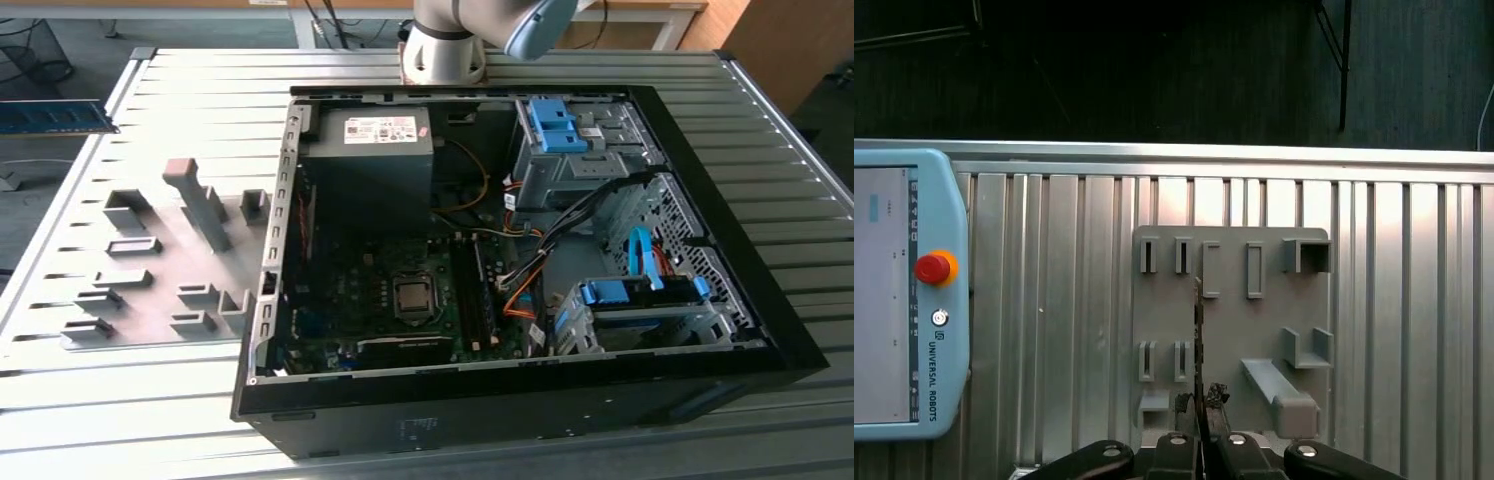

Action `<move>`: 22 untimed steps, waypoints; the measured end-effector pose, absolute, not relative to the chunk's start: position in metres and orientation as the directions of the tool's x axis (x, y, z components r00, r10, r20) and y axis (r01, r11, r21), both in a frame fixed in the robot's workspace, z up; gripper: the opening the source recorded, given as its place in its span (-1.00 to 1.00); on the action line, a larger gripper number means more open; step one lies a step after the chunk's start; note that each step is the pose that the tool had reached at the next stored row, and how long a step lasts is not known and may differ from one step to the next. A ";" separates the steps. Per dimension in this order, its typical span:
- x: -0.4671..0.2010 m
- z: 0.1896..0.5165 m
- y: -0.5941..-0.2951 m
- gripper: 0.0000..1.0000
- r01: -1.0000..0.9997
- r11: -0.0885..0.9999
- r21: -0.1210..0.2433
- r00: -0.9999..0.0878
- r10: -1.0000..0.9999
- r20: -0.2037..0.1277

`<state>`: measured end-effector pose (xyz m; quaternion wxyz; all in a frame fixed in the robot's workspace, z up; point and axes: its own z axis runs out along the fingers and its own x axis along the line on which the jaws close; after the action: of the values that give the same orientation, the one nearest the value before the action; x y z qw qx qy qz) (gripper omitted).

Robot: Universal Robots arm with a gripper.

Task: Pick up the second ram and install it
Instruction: 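Pick up the second ram and move it above second insertion slot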

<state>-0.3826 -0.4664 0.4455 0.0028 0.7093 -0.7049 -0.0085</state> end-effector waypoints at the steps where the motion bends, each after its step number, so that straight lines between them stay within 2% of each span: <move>1: -0.383 0.446 -0.466 -0.73 -1.000 -0.006 0.016 0.006 -1.000 -0.008; 22: -0.371 0.446 -0.466 -0.73 -1.000 -0.006 0.016 0.006 -1.000 -0.008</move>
<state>-0.3712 -0.4664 0.4456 0.0029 0.7093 -0.7049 -0.0085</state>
